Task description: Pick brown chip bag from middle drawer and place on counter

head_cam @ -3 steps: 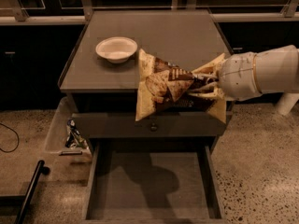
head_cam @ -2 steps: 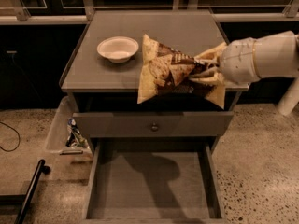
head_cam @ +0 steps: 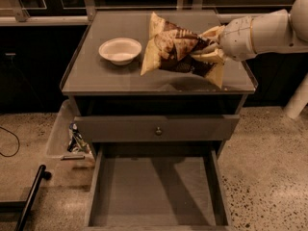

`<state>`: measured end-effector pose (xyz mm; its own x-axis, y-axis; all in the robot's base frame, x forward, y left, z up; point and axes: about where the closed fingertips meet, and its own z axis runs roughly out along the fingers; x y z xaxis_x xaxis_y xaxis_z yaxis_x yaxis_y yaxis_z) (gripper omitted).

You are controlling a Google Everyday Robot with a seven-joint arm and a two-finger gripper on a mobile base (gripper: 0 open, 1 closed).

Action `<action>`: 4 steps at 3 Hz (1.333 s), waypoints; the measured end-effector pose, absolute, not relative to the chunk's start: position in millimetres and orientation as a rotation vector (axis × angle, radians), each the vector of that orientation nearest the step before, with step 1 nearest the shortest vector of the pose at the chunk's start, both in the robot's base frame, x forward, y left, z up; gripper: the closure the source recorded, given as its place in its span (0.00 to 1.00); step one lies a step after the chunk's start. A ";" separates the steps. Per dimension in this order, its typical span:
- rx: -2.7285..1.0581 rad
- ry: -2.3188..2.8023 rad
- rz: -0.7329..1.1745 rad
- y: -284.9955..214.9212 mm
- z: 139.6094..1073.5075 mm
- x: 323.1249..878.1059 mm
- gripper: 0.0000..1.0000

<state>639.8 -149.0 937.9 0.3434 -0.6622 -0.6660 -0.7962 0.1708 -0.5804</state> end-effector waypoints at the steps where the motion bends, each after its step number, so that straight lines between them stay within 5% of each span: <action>1: -1.504 1.410 0.183 -151.4 932.9 663.0 1.00; 4: -1.399 1.587 0.137 -186.7 901.2 704.4 1.00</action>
Offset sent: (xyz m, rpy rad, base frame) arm 0.0619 -0.0352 -0.0380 0.0113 0.1287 -0.1659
